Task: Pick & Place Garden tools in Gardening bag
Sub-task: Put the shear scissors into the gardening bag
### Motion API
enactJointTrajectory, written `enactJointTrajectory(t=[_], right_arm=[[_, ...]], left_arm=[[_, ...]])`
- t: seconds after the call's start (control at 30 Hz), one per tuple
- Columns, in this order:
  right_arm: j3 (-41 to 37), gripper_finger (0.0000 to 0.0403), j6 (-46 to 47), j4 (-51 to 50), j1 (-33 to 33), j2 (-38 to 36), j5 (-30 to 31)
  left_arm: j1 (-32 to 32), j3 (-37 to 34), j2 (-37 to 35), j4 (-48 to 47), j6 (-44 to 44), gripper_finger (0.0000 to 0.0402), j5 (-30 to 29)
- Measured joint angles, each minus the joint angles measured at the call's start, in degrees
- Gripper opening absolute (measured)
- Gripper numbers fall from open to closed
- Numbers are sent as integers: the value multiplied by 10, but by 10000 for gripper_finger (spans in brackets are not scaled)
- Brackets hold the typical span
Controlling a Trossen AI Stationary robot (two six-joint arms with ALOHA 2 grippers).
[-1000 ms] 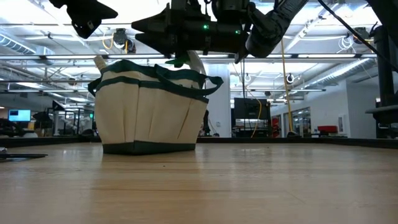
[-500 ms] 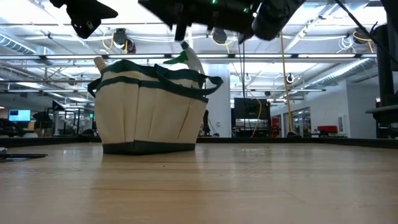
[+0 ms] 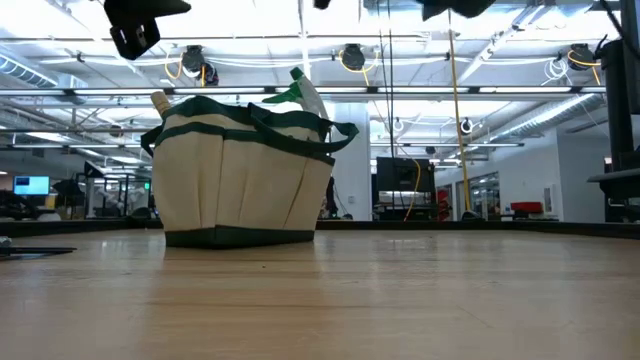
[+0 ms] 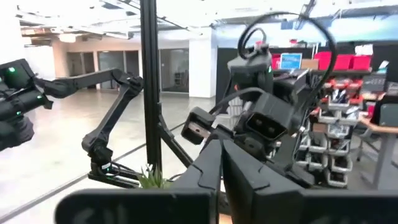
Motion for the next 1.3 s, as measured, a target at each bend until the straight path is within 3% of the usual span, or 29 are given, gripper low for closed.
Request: enactJointTrajectory(t=[0.33, 0.73, 0.97, 1.13, 1.3], right_arm=[[-167, 1, 23, -1, -24, -168, 2], [-301, 1, 32, 0, -39, -335, 50], [-346, 1, 34, 0, -41, -391, 64], [-369, 0, 39, 0, -41, -414, 64], [-381, 0, 39, 0, -41, -422, 65]], left_arm=[[-46, 0, 0, 23, -36, 166, 24], [-145, 35, 2, 21, -181, 166, 46], [-201, 39, 13, 13, -324, 166, 38], [-228, 39, 21, -26, -491, 166, 16], [-250, 39, 41, -122, -660, 166, 9]])
